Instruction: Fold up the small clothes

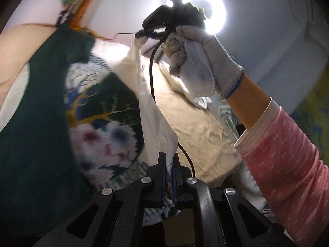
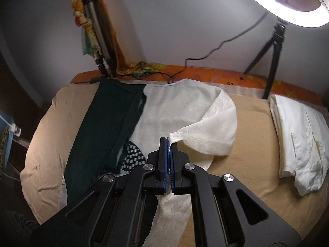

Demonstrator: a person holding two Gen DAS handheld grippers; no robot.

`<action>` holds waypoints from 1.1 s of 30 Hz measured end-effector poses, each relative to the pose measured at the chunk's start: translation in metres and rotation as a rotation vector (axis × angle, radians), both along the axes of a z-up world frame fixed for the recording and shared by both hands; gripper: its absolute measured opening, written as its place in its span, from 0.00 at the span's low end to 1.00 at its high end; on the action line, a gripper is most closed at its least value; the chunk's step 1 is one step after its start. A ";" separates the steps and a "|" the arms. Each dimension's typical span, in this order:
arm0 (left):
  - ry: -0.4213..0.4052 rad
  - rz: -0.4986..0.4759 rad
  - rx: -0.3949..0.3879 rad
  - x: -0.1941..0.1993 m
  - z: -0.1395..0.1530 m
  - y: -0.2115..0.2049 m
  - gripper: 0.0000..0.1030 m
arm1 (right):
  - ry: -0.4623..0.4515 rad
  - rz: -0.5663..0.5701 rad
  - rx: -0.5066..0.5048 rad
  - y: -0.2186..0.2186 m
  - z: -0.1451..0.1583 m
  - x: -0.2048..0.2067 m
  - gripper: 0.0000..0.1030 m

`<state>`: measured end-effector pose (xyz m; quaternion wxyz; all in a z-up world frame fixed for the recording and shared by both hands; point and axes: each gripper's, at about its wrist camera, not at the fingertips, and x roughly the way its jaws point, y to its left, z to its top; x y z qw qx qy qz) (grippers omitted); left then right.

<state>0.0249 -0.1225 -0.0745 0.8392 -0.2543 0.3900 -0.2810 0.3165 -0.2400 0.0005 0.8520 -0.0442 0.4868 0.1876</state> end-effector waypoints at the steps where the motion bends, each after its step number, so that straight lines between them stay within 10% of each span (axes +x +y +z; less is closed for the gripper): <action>1: 0.004 0.011 -0.004 -0.002 0.001 0.004 0.02 | -0.004 0.028 -0.022 0.012 -0.002 -0.003 0.03; 18: 0.048 0.162 0.065 -0.026 -0.010 0.071 0.02 | 0.044 0.225 -0.169 0.153 -0.062 -0.015 0.03; 21: 0.055 0.150 0.079 -0.027 -0.008 0.070 0.22 | 0.105 0.235 -0.127 0.157 -0.076 -0.012 0.04; 25: 0.039 0.142 0.103 -0.035 0.003 0.072 0.39 | 0.179 0.268 -0.050 0.150 -0.077 -0.015 0.48; 33: -0.027 0.165 0.133 -0.048 0.024 0.112 0.44 | 0.098 0.120 0.130 0.058 -0.023 0.001 0.49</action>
